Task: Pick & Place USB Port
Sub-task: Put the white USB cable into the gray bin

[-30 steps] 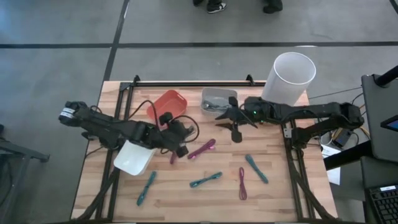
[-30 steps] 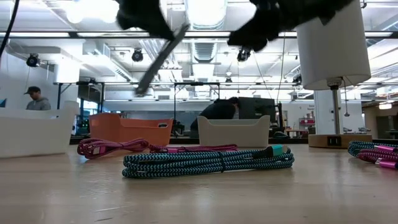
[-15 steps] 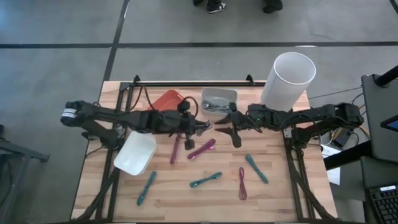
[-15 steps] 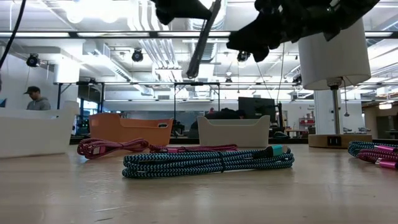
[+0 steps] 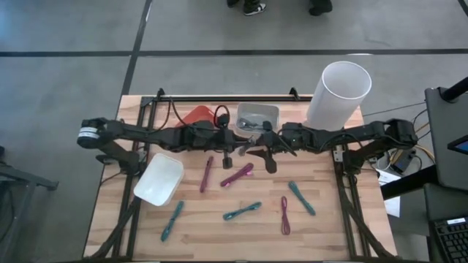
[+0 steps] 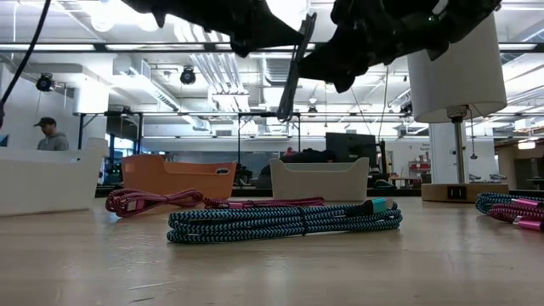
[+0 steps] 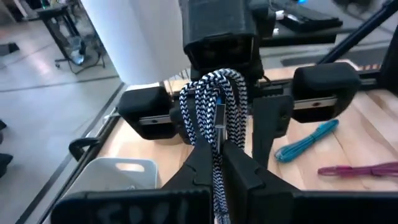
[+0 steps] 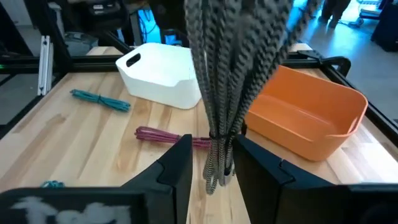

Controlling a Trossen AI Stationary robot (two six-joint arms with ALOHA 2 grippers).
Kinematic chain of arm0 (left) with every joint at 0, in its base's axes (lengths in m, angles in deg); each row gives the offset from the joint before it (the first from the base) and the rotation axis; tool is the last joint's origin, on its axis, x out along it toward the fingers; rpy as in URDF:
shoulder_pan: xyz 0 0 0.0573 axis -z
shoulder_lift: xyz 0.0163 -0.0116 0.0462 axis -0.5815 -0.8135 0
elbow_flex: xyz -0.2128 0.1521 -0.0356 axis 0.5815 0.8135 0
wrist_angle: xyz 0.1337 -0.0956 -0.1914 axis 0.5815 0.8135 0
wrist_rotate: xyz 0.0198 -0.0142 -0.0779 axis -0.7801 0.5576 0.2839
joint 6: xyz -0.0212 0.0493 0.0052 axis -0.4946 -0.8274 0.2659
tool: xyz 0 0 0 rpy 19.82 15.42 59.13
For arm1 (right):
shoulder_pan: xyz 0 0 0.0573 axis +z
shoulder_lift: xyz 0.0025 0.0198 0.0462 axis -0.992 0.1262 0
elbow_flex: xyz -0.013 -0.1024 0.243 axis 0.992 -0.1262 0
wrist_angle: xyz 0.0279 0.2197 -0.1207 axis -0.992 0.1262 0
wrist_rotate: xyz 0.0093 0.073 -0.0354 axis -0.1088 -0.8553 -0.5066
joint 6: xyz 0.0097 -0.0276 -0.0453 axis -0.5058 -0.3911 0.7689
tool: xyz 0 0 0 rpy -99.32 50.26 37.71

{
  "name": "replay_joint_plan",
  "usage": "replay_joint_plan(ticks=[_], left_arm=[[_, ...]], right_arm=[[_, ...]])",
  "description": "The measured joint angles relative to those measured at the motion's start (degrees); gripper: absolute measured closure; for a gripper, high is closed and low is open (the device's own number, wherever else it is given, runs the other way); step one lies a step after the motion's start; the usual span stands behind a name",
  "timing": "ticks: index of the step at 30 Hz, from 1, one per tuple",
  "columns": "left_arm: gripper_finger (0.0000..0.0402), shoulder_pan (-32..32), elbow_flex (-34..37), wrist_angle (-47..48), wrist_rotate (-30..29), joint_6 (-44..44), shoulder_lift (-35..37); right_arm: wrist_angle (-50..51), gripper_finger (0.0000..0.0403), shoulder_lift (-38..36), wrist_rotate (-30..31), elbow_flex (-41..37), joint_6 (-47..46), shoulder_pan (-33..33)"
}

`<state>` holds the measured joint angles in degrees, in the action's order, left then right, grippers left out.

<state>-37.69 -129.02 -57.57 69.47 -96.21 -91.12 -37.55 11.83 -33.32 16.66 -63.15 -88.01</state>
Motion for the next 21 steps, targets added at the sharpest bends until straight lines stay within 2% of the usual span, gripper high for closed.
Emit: replay_joint_plan(ticks=[3,7,12,21], left_arm=[[0.0392,-0.2,2.6,-5.9,3.0,0.0,0.0],[0.0392,-0.6,4.9,-12.1,3.5,0.0,0.1],[0.0392,-0.7,5.1,-12.4,3.5,0.2,0.1],[0.0392,-0.7,5.1,-11.7,3.4,0.5,0.1]], right_arm=[[0.0,0.0291,0.1,0.0,0.6,-0.1,0.0],[0.0,0.0297,-0.1,0.2,1.3,-0.1,0.0],[0.0,0.0316,-0.1,0.4,2.0,-0.8,0.0],[0.4,0.0374,0.0,0.6,2.0,-1.6,0.0]])
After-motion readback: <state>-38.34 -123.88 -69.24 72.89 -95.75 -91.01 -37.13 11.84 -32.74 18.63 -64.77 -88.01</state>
